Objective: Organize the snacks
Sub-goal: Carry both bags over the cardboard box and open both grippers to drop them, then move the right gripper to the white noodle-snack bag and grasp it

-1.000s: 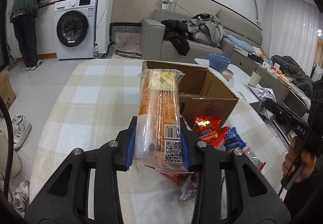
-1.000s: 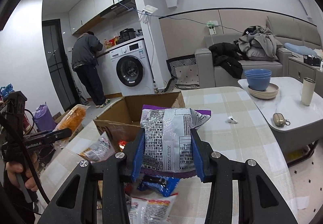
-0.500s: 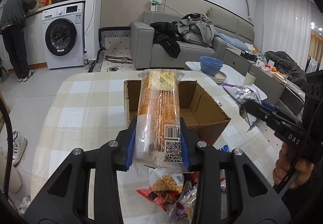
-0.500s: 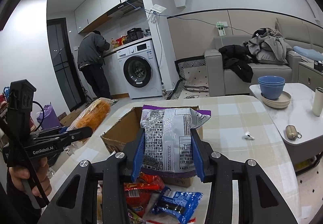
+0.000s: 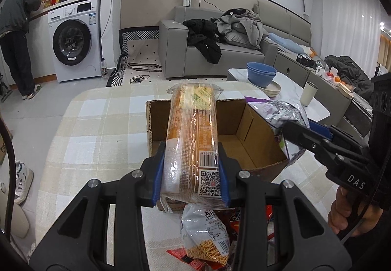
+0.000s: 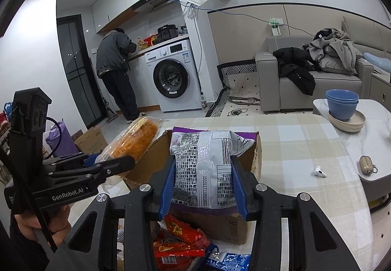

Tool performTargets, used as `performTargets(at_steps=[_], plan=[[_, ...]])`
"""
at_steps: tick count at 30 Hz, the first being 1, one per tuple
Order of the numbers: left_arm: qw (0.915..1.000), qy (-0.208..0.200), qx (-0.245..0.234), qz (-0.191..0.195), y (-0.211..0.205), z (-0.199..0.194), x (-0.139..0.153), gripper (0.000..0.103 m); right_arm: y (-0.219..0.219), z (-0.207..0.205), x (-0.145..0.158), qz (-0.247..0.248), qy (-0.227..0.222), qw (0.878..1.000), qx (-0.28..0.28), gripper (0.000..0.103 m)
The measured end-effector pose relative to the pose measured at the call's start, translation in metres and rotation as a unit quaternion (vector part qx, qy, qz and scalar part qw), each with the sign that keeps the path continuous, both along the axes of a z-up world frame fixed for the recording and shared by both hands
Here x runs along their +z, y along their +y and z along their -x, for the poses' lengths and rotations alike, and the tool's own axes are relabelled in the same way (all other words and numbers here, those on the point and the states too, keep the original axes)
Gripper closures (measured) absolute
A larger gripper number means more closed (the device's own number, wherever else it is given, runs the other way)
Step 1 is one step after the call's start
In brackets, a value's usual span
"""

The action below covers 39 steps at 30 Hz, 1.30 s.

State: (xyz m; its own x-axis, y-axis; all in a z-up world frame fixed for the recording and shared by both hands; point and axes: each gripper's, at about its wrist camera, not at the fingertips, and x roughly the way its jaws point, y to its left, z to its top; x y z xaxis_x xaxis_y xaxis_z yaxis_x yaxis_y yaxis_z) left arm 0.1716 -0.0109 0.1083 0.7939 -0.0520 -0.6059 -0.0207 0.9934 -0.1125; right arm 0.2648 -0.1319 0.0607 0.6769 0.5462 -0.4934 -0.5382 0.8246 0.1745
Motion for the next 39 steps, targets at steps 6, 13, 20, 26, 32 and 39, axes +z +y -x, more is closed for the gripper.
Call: performTargets(at_steps=[6,13,20,26,32,39], plan=[[0.9999,0.012,-0.003,-0.007,-0.002,-0.023,-0.014,0.07,0.005,-0.011,-0.008,0.005,0.008,1.0,-0.003,0.06],[0.9996,0.027,-0.003,-0.008,-0.001,-0.046,-0.029,0.069,0.01,-0.023,-0.019,0.008,0.024,1.0,-0.01,0.06],[0.999,0.04,-0.004,-0.019,-0.002,-0.049,-0.033,0.053,0.013,-0.022,-0.02,0.025,0.018,0.999,-0.012,0.049],[0.9994,0.027,-0.01,-0.022,-0.003,-0.022,-0.028,0.019,-0.002,-0.003,-0.013,0.028,0.001,1.0,-0.013,0.014],[0.9996,0.015,-0.021,-0.013,-0.004,0.015,-0.019,0.001,-0.025,0.02,-0.01,0.017,-0.004,1.0,-0.018,0.001],[0.9997,0.021,-0.007,-0.004,0.002,0.058,-0.029,0.001,-0.046,0.045,-0.021,0.035,0.013,0.999,-0.023,0.0]])
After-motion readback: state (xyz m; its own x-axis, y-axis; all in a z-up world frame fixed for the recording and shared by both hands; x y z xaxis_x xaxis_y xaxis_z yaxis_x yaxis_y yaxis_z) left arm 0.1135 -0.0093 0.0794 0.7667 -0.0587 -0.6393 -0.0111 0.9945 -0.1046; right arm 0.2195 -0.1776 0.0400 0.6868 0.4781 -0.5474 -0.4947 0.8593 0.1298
